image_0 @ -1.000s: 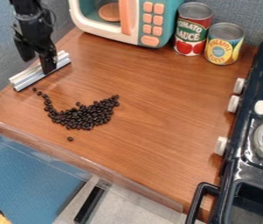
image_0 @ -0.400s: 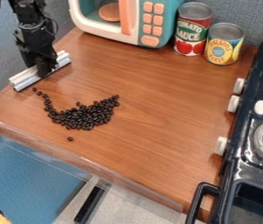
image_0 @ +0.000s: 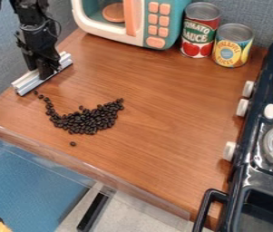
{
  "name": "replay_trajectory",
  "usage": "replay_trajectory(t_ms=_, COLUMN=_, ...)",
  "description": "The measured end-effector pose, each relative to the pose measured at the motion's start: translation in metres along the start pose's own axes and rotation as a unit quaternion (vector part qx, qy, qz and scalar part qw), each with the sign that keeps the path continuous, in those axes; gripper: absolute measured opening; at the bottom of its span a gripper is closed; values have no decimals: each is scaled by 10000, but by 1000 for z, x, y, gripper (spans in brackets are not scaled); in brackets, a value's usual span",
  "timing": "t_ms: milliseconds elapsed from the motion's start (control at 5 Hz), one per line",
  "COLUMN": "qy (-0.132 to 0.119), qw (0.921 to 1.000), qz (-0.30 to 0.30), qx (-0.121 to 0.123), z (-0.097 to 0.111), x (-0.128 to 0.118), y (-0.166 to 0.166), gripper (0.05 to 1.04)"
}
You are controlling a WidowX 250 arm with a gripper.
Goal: Sweep into pile
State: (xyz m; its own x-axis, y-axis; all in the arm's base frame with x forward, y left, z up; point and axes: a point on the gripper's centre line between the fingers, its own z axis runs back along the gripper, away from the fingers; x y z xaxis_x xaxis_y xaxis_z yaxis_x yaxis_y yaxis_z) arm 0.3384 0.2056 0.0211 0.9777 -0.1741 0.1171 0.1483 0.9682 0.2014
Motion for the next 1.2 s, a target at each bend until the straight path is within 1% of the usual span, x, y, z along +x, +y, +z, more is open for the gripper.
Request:
replay_trajectory(t_ms=600, qy=41, qw=9996, qz=-151, qx=-254, z=8, x=-21, y=-23, gripper=364)
replay_trajectory(t_ms=800, qy=46, qw=9993, qz=-25, qx=-367, z=10, x=-22, y=-27, gripper=364)
replay_trajectory(t_ms=1000, qy=69, qw=9991, qz=111, qx=-406, z=11, x=-24, y=-30, gripper=364)
replay_trajectory(t_ms=1200, qy=21, qw=9992, qz=132, qx=-365, z=11, x=-25, y=-35, gripper=364)
